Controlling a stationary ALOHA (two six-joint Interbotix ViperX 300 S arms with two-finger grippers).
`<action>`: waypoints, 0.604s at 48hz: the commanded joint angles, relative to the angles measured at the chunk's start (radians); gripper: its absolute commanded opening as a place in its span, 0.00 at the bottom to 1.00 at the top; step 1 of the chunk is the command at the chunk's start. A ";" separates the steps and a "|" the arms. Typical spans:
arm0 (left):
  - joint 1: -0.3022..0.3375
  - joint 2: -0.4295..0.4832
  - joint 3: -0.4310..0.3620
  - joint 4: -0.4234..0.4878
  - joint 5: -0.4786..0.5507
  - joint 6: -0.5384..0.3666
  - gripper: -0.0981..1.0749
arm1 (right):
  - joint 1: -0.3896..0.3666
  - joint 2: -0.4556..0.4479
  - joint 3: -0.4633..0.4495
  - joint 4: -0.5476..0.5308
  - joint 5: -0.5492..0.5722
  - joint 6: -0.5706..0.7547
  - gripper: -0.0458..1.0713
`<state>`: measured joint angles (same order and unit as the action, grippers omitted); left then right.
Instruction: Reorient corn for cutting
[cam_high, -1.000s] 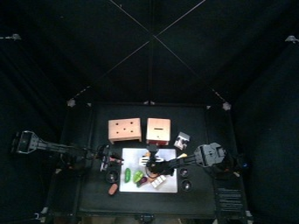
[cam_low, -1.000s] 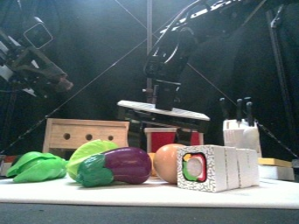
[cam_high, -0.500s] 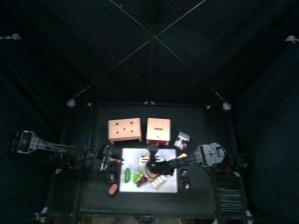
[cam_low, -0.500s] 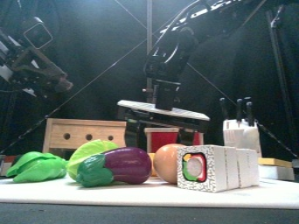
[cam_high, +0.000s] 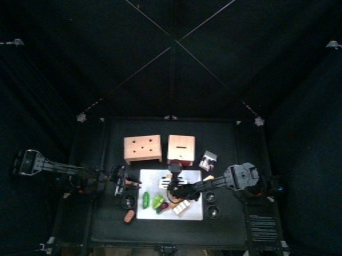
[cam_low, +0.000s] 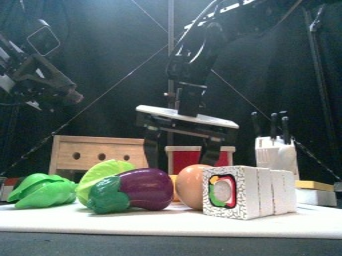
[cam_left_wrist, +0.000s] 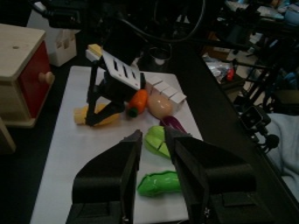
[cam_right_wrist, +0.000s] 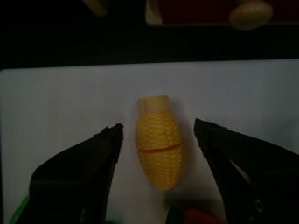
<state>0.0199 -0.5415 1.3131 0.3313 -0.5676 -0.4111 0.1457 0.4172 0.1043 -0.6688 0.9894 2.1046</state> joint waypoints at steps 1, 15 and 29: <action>-0.002 -0.002 -0.012 0.000 -0.003 0.003 0.69 | 0.008 -0.066 -0.026 -0.017 0.021 -0.003 0.90; -0.002 -0.002 -0.014 0.000 0.034 0.003 0.69 | 0.031 -0.095 -0.029 -0.040 0.071 -0.020 0.90; 0.002 -0.002 -0.026 0.003 0.034 0.006 0.69 | 0.077 -0.192 -0.032 -0.081 0.121 -0.063 0.90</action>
<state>0.0199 -0.5415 1.3131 0.3329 -0.5292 -0.4065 0.2056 0.3114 0.0951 -0.7286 1.0937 2.0494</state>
